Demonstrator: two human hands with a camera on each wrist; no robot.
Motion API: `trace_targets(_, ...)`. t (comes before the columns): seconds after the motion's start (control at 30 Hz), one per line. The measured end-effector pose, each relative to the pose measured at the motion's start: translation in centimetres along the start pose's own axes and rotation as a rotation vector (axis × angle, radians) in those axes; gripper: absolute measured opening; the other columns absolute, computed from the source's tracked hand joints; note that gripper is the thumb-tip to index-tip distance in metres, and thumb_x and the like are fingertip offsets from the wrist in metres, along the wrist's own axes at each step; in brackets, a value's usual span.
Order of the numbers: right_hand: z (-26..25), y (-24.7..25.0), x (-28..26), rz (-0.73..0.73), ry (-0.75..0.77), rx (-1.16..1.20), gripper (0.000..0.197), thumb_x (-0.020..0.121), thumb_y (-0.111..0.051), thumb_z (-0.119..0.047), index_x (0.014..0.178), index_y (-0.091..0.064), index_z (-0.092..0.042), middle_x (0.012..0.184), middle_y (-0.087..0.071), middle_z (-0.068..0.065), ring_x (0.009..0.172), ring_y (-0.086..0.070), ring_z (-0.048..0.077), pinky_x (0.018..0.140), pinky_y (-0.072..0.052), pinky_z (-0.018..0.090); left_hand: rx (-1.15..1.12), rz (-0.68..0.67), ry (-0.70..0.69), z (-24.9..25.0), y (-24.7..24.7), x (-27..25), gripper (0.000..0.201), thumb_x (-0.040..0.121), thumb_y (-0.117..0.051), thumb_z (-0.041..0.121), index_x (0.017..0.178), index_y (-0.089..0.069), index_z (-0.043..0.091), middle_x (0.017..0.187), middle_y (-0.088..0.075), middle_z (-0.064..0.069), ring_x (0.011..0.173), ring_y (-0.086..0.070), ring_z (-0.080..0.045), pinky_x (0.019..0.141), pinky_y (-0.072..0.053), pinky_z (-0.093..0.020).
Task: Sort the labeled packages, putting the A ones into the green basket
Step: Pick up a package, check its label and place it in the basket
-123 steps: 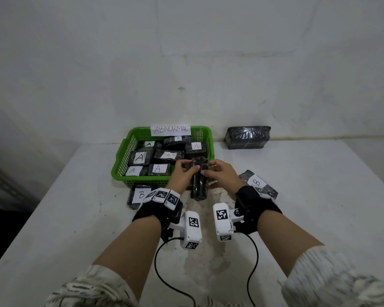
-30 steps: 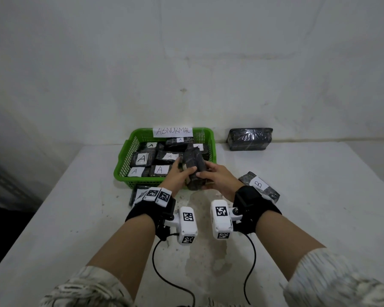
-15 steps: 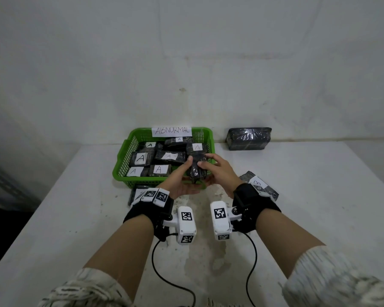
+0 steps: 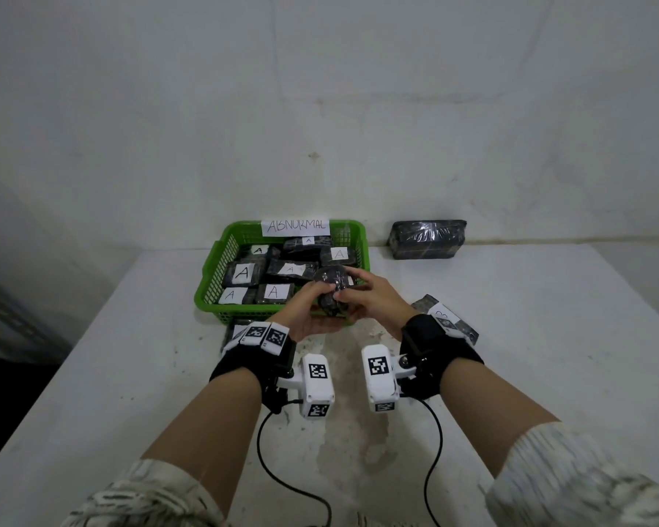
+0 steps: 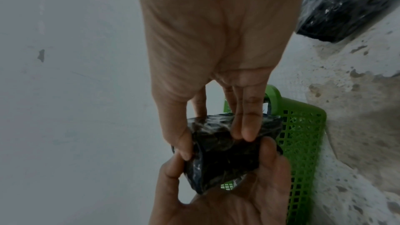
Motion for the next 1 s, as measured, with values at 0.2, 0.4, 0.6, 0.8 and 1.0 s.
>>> trace_targets(0.2, 0.3, 0.6, 0.3, -0.07, -0.03, -0.24, 0.076, 0.072, -0.081, -0.041, 0.138, -0.048, -0.03, 0.124, -0.052, 0.009, 0.102, -0.061, 0.018, 0.071, -0.052, 0.012, 0.14, -0.013, 0.086, -0.2, 0.9, -0.5, 0.073, 0.085, -0.015, 0.074, 0.105, -0.061, 0.02, 0.091, -0.067, -0.012, 0.073, -0.064, -0.025, 0.068, -0.054, -0.033)
trace_targets(0.4, 0.3, 0.8, 0.0, 0.091, -0.159, -0.01, 0.03, 0.097, -0.051, -0.029, 0.11, -0.061, -0.004, 0.094, -0.064, 0.012, 0.074, -0.062, 0.021, 0.054, -0.053, 0.024, 0.251, 0.097, 0.039, -0.3, 1.0, -0.2, 0.066, 0.086, -0.025, 0.071, 0.091, -0.06, 0.015, 0.066, -0.056, -0.003, 0.053, -0.051, -0.015, 0.057, -0.04, -0.024)
trace_targets(0.6, 1.1, 0.9, 0.3, 0.213, -0.221, 0.084, 0.019, 0.099, -0.043, -0.013, 0.117, -0.036, -0.013, 0.113, -0.052, 0.017, 0.077, -0.057, 0.025, 0.048, -0.049, 0.031, 0.242, 0.11, -0.144, 0.2, 0.5, 0.1, 0.029, 0.089, -0.061, 0.028, 0.112, -0.044, 0.031, 0.107, -0.052, -0.002, 0.104, -0.053, -0.023, 0.073, -0.054, -0.043)
trace_targets(0.8, -0.4, 1.3, -0.6, 0.083, -0.276, 0.129, 0.042, 0.1, -0.035, -0.048, 0.104, -0.059, -0.014, 0.092, -0.066, 0.009, 0.073, -0.065, 0.022, 0.057, -0.047, 0.028, 0.21, 0.054, -0.114, 0.0, 0.4, -0.1, 0.031, 0.092, -0.054, 0.033, 0.122, -0.052, 0.03, 0.129, -0.05, -0.002, 0.116, -0.049, -0.019, 0.094, -0.045, -0.048)
trace_targets(1.0, -0.4, 0.8, -0.5, 0.076, -0.133, 0.013, 0.046, 0.089, -0.063, -0.038, 0.117, -0.054, -0.002, 0.085, -0.065, 0.008, 0.065, -0.066, 0.021, 0.052, -0.05, 0.027, 0.15, 0.065, -0.065, -0.2, 0.2, 0.0, 0.018, 0.093, -0.047, 0.043, 0.105, -0.052, 0.031, 0.123, -0.051, -0.003, 0.114, -0.05, -0.023, 0.094, -0.046, -0.047)
Point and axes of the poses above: each hand's wrist, its own x-axis towards the middle knuckle, its own y-axis out of the back of the hand, z = x × y, the point moved 1 cm from there along x, towards the middle knuckle
